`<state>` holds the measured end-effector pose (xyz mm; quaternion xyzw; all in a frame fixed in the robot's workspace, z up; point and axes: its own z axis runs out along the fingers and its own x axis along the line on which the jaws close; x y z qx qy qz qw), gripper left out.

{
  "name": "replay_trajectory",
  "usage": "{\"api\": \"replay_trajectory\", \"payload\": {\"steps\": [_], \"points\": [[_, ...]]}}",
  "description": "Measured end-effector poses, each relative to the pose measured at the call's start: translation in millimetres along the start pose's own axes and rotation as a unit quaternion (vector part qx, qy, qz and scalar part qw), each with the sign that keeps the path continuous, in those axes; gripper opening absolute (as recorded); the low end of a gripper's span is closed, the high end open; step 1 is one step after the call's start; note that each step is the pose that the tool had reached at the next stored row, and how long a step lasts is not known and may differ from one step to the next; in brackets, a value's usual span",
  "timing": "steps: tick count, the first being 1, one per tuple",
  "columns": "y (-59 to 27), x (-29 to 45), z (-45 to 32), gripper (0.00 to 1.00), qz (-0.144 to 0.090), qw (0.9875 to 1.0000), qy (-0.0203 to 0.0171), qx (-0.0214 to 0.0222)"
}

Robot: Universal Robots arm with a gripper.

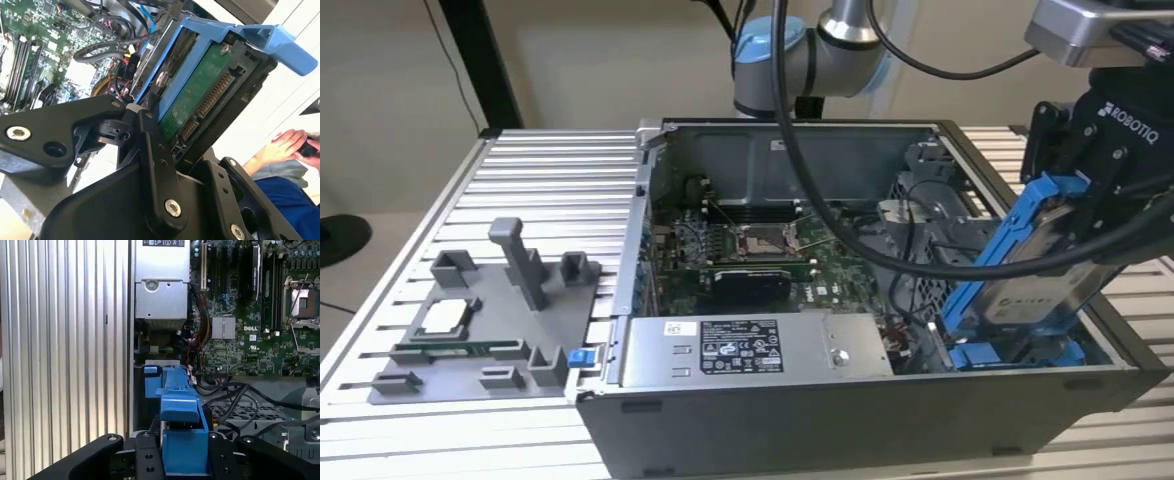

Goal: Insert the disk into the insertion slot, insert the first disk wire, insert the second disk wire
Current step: 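Insert the disk into the insertion slot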

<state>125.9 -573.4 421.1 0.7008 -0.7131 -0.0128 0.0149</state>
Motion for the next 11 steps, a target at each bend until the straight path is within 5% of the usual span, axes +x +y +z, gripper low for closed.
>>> {"api": "replay_trajectory", "payload": {"steps": [11], "points": [[-0.9,0.0,13.6,0.0,0.0,1.0,0.0,0.0]]}}
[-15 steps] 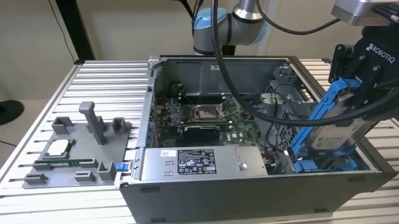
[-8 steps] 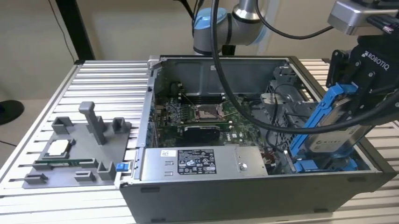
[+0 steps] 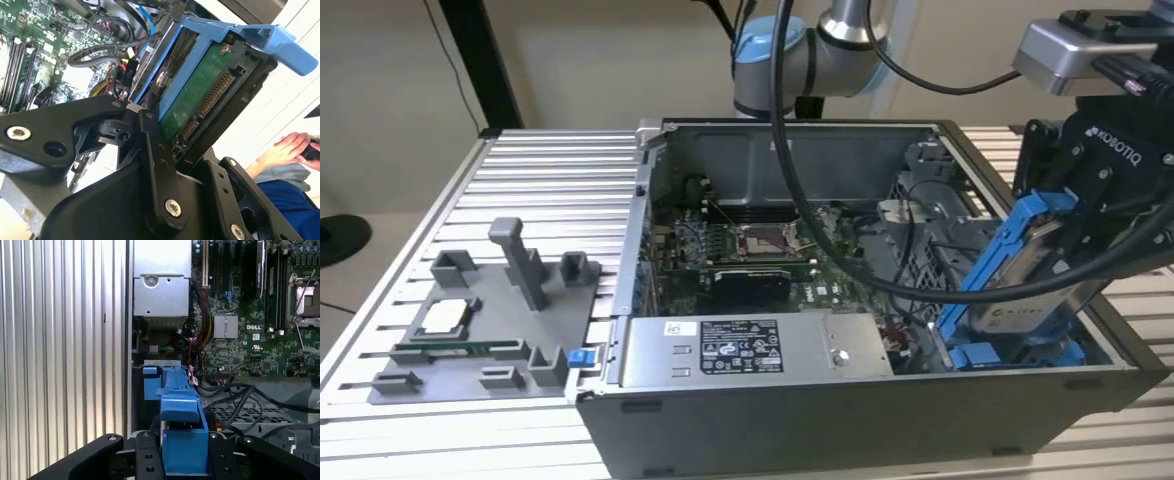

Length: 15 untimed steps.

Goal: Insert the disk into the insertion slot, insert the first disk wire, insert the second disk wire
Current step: 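Insert the disk into the insertion slot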

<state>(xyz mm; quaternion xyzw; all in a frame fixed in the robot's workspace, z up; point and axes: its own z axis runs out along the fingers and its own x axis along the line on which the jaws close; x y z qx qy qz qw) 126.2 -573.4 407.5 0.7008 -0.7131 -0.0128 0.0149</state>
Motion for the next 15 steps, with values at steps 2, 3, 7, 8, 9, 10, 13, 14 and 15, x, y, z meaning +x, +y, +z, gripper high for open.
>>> {"api": "replay_trajectory", "payload": {"steps": [2,3,7,8,9,10,13,14,15], "points": [[-0.2,0.0,2.5,0.0,0.0,1.0,0.0,0.0],[-0.2,0.0,3.7,0.0,0.0,1.0,0.0,0.0],[-0.4,0.0,8.9,0.0,0.0,1.0,0.0,0.0],[-0.5,0.0,10.8,0.0,0.0,1.0,-0.0001,0.0],[-0.6,0.0,12.5,0.0,0.0,1.0,0.0001,0.0],[-0.7,-0.1,14.5,0.0,0.0,1.0,0.0,0.0],[-0.9,-0.1,19.8,0.0,0.0,1.0,0.0,0.0],[-1.0,-0.1,21.7,0.0,0.0,1.0,0.0,0.0],[-1.0,-0.1,23.6,0.0,0.0,1.0,0.0,0.0]]}}
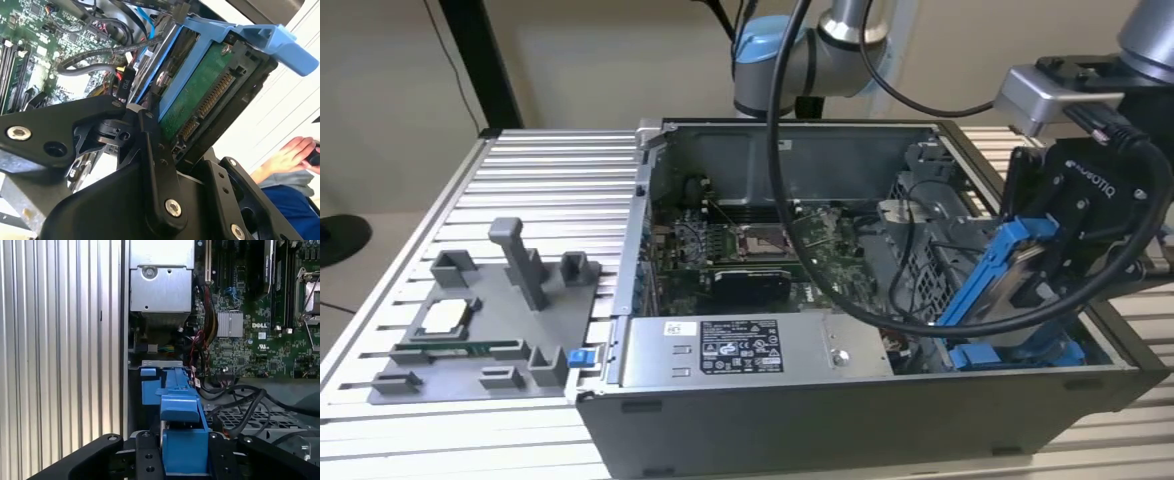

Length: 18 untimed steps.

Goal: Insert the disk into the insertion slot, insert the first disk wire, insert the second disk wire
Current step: 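Insert the disk into the insertion slot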

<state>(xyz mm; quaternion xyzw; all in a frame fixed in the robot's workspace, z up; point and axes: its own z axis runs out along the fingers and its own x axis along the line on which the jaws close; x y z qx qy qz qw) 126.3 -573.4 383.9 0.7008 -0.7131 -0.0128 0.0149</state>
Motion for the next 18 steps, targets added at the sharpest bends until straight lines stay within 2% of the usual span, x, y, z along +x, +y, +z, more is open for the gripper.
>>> {"api": "replay_trajectory", "payload": {"steps": [6,13,14,18], "points": [[-0.5,0.0,10.5,0.0,0.0,1.0,-0.0001,0.0],[-0.5,0.0,10.7,0.0,0.0,1.0,0.0,-0.0002],[-0.5,0.0,10.6,1.0,0.0,1.0,0.0001,-0.0002],[-0.5,0.0,10.7,1.0,0.0,1.0,0.0001,-0.0002]]}}
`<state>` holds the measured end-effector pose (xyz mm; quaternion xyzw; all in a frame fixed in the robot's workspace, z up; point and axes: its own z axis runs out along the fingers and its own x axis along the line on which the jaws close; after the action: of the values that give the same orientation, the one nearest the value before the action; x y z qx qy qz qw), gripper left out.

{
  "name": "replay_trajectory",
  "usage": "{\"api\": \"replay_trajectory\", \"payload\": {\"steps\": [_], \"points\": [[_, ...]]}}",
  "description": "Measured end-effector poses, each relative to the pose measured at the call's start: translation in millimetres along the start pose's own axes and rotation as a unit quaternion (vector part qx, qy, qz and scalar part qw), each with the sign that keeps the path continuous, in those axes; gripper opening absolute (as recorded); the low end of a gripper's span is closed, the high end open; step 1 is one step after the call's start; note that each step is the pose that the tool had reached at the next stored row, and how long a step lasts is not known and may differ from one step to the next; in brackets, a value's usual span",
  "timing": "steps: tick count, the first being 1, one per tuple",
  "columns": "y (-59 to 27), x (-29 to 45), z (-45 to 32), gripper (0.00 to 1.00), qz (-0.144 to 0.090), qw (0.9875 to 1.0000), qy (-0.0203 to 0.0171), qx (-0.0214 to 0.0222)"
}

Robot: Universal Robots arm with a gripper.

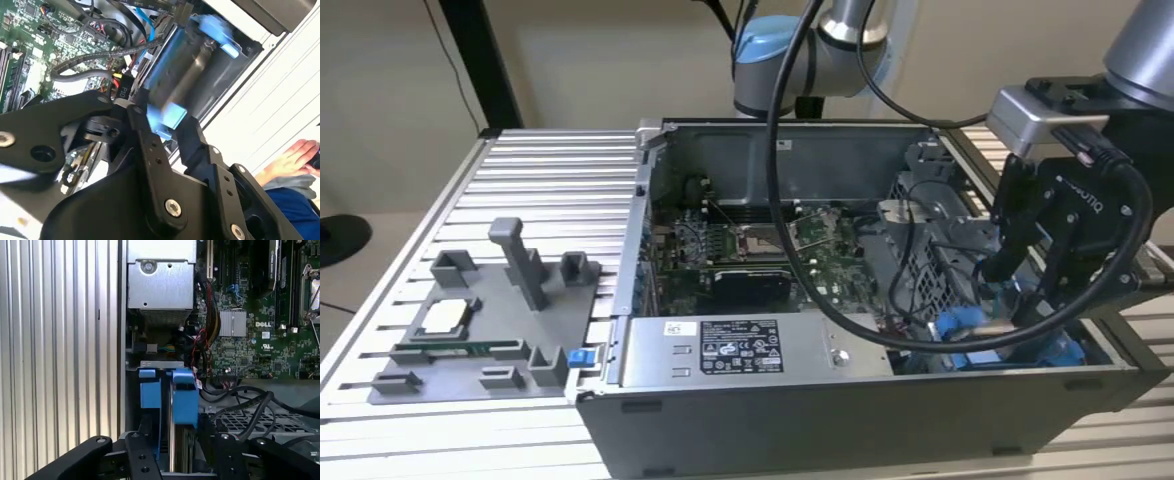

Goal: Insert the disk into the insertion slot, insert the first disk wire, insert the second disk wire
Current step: 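Insert the disk into the insertion slot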

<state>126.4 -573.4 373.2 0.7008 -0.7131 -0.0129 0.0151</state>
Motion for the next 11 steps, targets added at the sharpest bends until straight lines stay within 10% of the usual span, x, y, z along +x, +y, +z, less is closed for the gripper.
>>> {"api": "replay_trajectory", "payload": {"steps": [11], "points": [[1.3,-0.7,-24.4,1.0,0.0,1.0,-0.0001,0.0]]}}
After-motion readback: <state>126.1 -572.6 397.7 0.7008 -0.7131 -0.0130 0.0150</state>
